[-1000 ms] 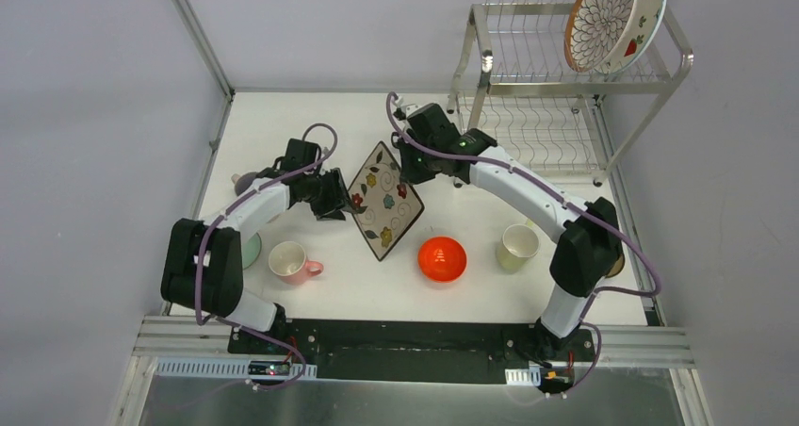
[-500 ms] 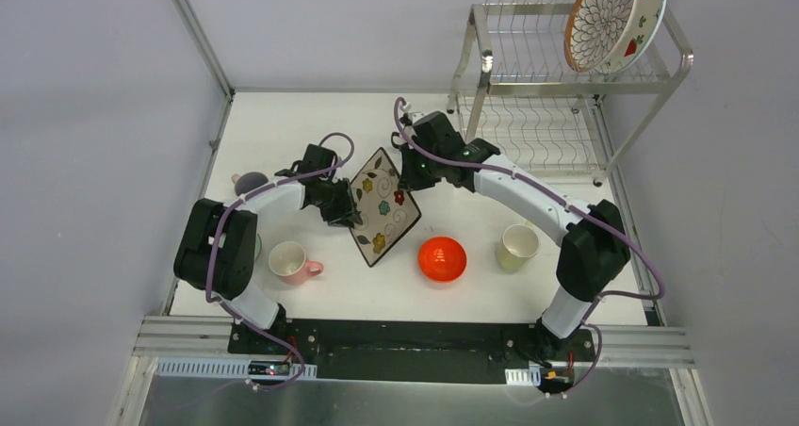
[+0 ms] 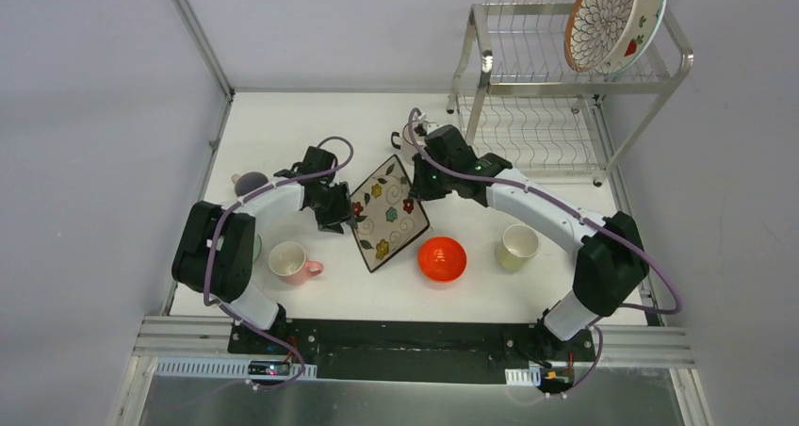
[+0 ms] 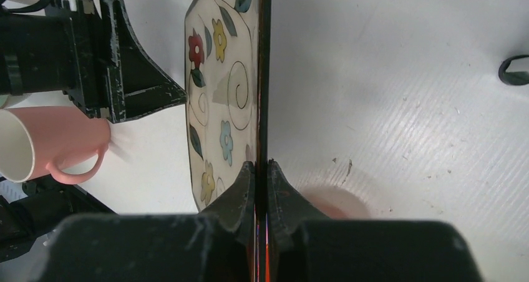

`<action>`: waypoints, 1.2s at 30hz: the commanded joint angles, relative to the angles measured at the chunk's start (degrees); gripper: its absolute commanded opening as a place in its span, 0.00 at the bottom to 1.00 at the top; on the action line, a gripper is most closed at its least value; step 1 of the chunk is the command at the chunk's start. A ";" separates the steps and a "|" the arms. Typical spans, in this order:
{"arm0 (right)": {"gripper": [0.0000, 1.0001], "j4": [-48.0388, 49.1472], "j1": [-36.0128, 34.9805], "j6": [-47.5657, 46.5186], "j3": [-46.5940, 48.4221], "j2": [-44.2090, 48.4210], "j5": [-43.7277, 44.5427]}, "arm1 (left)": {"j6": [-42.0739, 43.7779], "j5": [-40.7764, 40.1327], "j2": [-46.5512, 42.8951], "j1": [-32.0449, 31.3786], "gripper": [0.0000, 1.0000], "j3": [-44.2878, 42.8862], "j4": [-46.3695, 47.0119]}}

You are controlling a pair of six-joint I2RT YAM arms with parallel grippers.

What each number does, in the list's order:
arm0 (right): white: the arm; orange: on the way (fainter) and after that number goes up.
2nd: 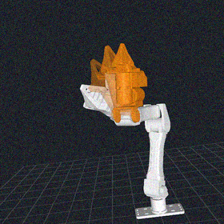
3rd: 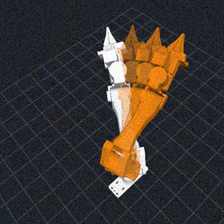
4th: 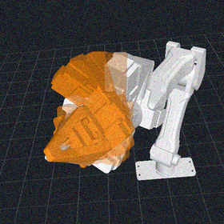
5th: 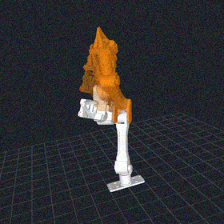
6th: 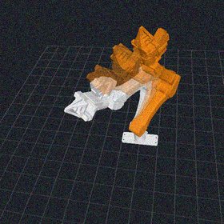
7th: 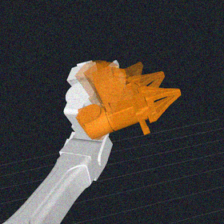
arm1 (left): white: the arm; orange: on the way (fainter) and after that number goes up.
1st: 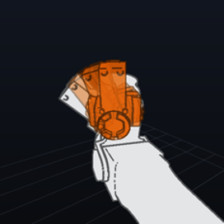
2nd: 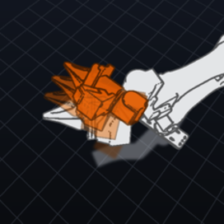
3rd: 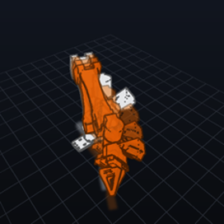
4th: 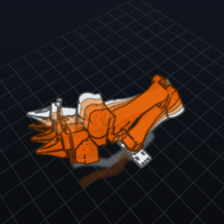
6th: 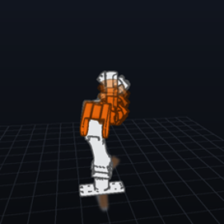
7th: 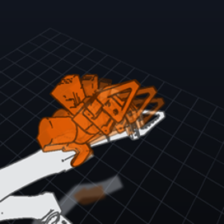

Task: Load the mixed dishes into the dish rack
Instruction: Pick up the plate at the center of the board.

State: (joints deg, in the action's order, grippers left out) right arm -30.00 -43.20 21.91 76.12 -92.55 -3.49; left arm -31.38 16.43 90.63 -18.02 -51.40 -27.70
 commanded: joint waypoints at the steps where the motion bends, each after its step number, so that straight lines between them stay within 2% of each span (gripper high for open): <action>1: 0.00 6.76 0.51 1.50 -3.20 5.21 0.16 | 1.49 -2.85 -1.92 -0.64 0.43 -1.58 -1.45; 15: 0.01 20.64 1.85 9.72 -10.70 6.55 -14.87 | -0.73 2.73 2.97 -3.16 0.32 0.77 4.45; 22: 0.17 23.76 1.89 13.13 -10.66 3.74 -22.57 | -0.79 3.48 3.49 -3.18 0.30 1.32 5.64; 29: 0.25 21.24 1.92 14.00 -8.70 0.51 -25.22 | -0.62 3.57 3.10 -3.16 0.29 1.43 5.97; 36: 0.24 15.33 1.89 11.65 -6.22 -0.29 -21.51 | -0.62 3.36 2.46 -3.16 0.29 1.51 5.99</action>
State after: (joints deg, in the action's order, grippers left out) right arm -15.73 -38.68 32.45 66.35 -92.79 -18.85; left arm -30.94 18.55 91.79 -20.14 -51.37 -26.94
